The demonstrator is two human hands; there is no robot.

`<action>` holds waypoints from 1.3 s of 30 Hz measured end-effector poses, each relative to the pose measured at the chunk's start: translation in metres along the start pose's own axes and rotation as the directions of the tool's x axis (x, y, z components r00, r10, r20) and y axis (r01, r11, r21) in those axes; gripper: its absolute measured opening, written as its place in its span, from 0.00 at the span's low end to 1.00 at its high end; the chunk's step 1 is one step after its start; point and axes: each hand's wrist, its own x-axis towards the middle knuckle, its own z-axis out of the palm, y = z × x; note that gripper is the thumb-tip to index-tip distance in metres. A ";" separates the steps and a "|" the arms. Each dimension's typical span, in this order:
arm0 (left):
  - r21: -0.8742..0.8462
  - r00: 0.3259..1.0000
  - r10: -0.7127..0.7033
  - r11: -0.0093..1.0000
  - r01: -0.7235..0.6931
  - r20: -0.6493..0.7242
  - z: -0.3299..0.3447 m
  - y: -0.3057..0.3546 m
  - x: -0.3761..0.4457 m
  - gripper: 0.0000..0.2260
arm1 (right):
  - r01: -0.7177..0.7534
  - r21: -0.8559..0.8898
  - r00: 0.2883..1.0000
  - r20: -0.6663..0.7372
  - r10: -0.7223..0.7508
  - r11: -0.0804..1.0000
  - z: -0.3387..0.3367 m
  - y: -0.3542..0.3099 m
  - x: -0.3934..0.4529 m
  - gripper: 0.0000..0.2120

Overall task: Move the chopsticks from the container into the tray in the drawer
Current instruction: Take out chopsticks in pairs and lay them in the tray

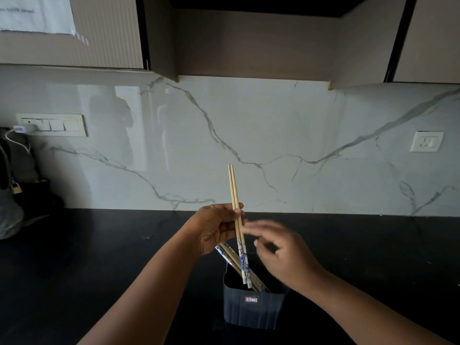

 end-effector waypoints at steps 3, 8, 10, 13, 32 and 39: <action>-0.002 1.000 0.012 1.000 -0.012 -0.006 0.003 -0.003 0.003 0.07 | -0.482 0.315 0.865 0.024 0.501 0.817 0.008 -0.006 0.012 0.11; -0.032 0.999 0.031 0.999 -0.032 -0.040 0.005 -0.016 0.009 0.06 | -0.664 0.546 0.669 0.128 0.732 0.511 0.028 -0.006 0.015 0.12; -0.041 0.998 0.034 0.999 -0.036 -0.048 0.005 -0.022 0.010 0.06 | -0.686 0.525 0.651 0.131 0.748 0.505 0.031 -0.002 0.015 0.14; -0.039 0.999 0.021 0.999 -0.023 -0.037 0.001 -0.027 0.010 0.06 | -0.718 0.522 0.627 0.197 0.753 0.461 0.033 0.003 0.014 0.17; 0.980 0.906 0.409 0.198 0.025 -0.106 -0.136 -0.171 0.006 0.35 | -0.417 -0.367 0.593 0.583 0.555 0.831 0.084 0.093 -0.180 0.06; 0.965 0.982 0.169 -0.234 0.121 -0.082 -0.160 -0.226 0.001 0.43 | -0.175 -0.583 0.387 0.700 0.600 0.793 0.127 0.108 -0.238 0.09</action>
